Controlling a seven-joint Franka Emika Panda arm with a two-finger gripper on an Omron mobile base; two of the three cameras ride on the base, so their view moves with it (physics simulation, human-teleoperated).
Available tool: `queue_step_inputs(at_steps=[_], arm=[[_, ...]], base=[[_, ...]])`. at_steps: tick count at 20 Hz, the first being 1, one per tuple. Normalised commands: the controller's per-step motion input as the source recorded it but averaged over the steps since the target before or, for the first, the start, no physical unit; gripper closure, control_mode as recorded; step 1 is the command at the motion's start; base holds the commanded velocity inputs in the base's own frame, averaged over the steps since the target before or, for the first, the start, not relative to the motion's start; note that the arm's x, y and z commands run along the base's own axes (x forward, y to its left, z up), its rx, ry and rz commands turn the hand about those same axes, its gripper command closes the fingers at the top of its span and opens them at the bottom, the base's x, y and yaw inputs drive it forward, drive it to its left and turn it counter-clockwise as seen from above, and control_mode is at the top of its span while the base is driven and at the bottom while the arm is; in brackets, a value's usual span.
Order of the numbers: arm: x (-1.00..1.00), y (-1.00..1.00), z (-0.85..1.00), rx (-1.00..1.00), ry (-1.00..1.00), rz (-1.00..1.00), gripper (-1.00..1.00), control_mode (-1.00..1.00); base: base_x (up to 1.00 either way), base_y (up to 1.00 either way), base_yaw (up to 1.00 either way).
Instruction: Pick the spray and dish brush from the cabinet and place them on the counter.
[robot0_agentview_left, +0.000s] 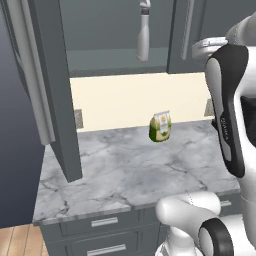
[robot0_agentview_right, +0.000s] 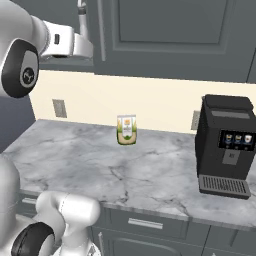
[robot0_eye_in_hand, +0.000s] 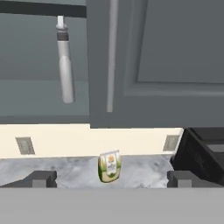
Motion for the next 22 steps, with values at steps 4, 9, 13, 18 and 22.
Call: queue_step_inputs(at_steps=[4,9,13,18,22], arm=[[0.52,0.00,-0.22,0.00,-0.10,0.02,-1.00,-1.00],[0.62,0.00,0.00,0.00,0.02,0.00,-1.00,-1.00],[0.48,0.00,0.00,0.00,0.05,0.00,-1.00,-1.00],[0.38,-0.10,0.03,0.00,0.04,0.02,-1.00,-1.00],[0.29,-0.27,0.02,0.00,0.05,0.04,-1.00,-1.00]], base=[[0.00,0.00,0.00],[0.00,0.00,0.00],[0.00,0.00,0.00],[0.00,0.00,0.00],[0.00,0.00,0.00]])
